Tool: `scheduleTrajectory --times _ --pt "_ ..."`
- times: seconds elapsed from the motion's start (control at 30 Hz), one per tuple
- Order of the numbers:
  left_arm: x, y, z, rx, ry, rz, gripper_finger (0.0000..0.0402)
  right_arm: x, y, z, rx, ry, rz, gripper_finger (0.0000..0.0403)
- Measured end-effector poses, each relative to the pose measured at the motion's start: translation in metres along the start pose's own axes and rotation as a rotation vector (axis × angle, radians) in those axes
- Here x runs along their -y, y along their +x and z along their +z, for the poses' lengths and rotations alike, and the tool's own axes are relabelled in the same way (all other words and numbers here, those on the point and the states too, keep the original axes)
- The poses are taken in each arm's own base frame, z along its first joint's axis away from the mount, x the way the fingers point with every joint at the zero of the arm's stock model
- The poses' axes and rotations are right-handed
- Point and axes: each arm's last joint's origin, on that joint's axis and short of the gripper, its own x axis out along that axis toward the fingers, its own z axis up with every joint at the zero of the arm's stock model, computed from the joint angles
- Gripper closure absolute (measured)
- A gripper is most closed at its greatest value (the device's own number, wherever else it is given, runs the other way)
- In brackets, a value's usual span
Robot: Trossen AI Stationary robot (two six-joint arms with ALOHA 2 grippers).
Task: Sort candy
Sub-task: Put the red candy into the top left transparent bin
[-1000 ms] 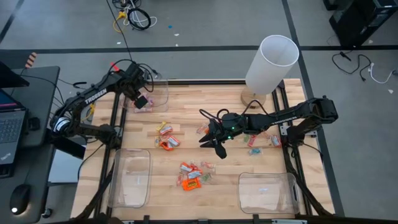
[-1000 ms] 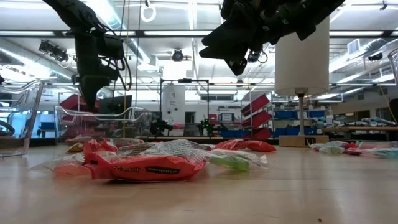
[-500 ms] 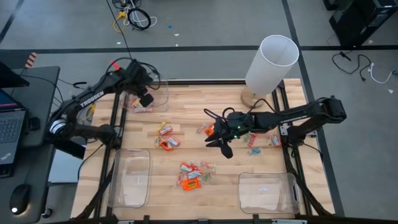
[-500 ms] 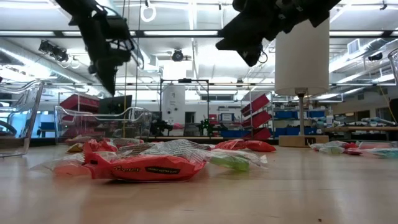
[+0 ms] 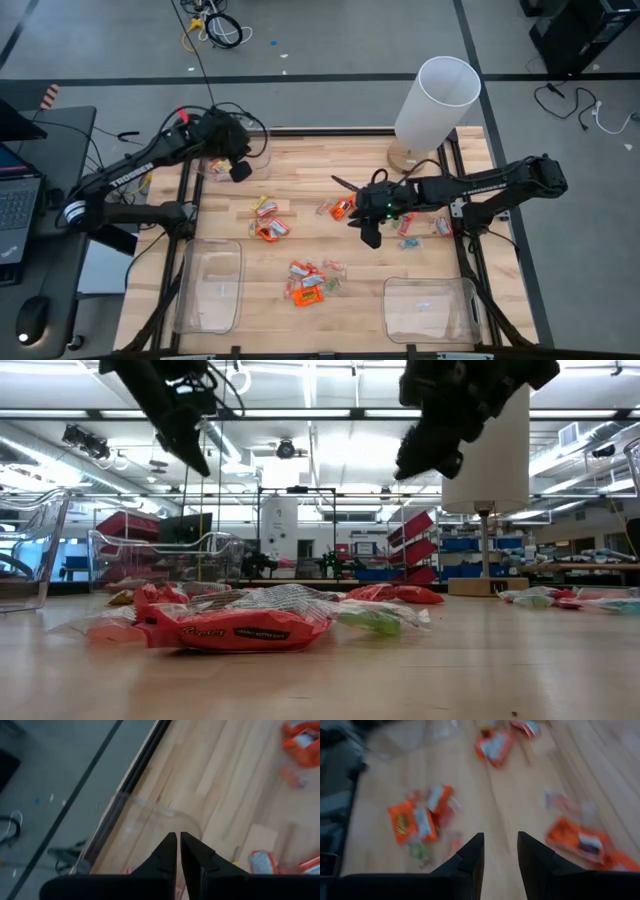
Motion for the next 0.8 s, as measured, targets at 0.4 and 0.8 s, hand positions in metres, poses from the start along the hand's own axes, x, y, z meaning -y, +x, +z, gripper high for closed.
scheduleTrajectory --times 0.4,0.8 --pt "0.019 -0.006 0.006 0.063 0.067 -0.052 0.0376 0.014 -0.008 -0.035 -0.338 0.237 -0.216 0.03" --pt "0.021 -0.006 0.004 0.041 0.077 -0.065 0.0375 0.027 -0.026 -0.059 -0.563 0.291 -0.511 0.03"
